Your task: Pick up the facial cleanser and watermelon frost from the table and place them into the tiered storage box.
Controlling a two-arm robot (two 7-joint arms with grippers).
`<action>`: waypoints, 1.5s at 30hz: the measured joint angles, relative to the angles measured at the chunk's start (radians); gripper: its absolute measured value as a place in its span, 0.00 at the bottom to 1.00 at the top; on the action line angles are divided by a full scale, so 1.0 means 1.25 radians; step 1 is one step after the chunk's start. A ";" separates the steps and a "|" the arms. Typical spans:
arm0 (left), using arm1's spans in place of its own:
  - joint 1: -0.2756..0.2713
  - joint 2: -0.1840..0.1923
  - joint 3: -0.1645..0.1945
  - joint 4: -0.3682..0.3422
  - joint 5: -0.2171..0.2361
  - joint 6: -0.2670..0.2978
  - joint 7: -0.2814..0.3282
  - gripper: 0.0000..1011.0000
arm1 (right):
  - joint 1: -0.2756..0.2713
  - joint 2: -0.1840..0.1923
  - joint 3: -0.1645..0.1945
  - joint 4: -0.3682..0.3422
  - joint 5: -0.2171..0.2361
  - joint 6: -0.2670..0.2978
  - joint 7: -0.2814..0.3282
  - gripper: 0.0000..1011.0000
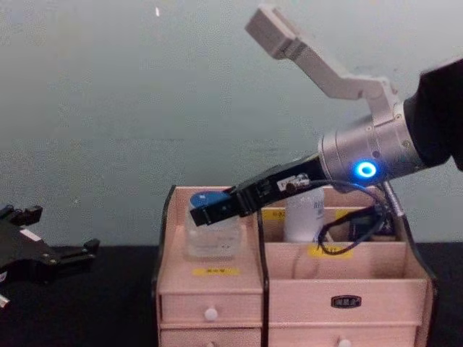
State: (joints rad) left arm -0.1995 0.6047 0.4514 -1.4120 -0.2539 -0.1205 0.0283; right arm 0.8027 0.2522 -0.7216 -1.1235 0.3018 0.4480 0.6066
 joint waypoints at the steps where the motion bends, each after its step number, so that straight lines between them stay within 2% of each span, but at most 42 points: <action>1: 0.000 0.000 0.000 0.000 0.000 0.000 0.000 0.99 | 0.000 -0.001 -0.001 0.002 -0.001 0.001 0.000 0.72; 24: 0.000 0.000 0.000 0.000 0.000 0.000 0.000 0.99 | 0.001 -0.008 -0.002 0.015 -0.010 0.011 0.000 0.72; 35: 0.000 0.000 0.000 0.000 0.000 0.000 0.000 0.99 | 0.000 -0.007 -0.001 0.014 -0.009 0.010 0.000 0.98; 45: 0.000 0.000 0.000 0.000 0.000 0.000 0.000 0.99 | -0.001 -0.007 0.000 0.013 -0.008 0.010 0.000 0.99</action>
State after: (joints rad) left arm -0.1995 0.6047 0.4514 -1.4120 -0.2539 -0.1206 0.0283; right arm 0.8020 0.2431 -0.7220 -1.1072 0.2920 0.4602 0.6071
